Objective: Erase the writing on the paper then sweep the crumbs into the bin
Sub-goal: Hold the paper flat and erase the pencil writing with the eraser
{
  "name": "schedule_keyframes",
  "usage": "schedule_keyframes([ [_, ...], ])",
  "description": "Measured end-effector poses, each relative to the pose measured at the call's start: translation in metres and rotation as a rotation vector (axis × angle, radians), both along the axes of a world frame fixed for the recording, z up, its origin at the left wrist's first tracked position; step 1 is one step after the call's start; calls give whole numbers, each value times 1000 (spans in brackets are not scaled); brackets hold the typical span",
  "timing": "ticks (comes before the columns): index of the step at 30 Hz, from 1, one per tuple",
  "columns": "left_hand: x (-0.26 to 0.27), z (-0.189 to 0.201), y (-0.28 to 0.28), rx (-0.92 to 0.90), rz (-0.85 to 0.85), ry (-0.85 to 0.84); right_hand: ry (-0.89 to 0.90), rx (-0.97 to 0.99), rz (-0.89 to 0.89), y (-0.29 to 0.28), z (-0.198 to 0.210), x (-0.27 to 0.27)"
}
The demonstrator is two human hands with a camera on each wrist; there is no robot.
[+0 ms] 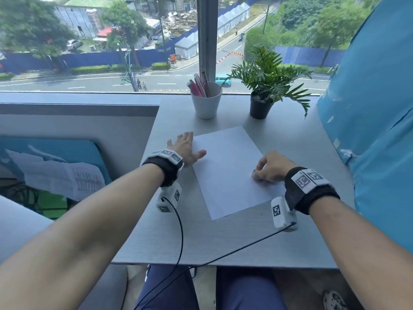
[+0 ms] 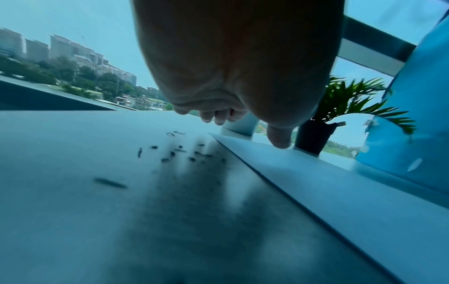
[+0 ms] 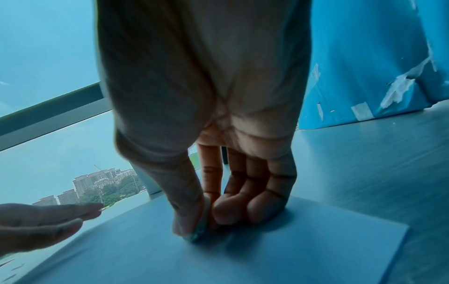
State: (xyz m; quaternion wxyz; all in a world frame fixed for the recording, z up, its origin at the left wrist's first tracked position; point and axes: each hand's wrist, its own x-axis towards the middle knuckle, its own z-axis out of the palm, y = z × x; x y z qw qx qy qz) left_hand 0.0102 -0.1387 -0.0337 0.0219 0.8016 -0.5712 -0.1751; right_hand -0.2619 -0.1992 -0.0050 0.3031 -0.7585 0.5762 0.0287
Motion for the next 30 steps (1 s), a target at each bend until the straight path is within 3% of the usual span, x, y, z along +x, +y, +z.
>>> schedule_keyframes([
  [5,-2,0,-5,-27,-58,-104,6,12,1,-2,-1,1],
  [11,-17,1,-4,-61,-59,-85,2,6,-3,0,0,2],
  [13,-20,5,-5,-114,-34,8,2,8,-9,1,0,1],
  [17,-30,11,-3,-311,40,347,-5,7,-7,3,1,0],
  [22,-45,14,7,-412,415,892,-30,-4,-9,7,3,0],
  [25,-54,5,16,-432,534,1010,-48,-8,-21,8,1,1],
  [30,-44,3,27,-429,448,956,-116,-26,-44,17,-2,-4],
])
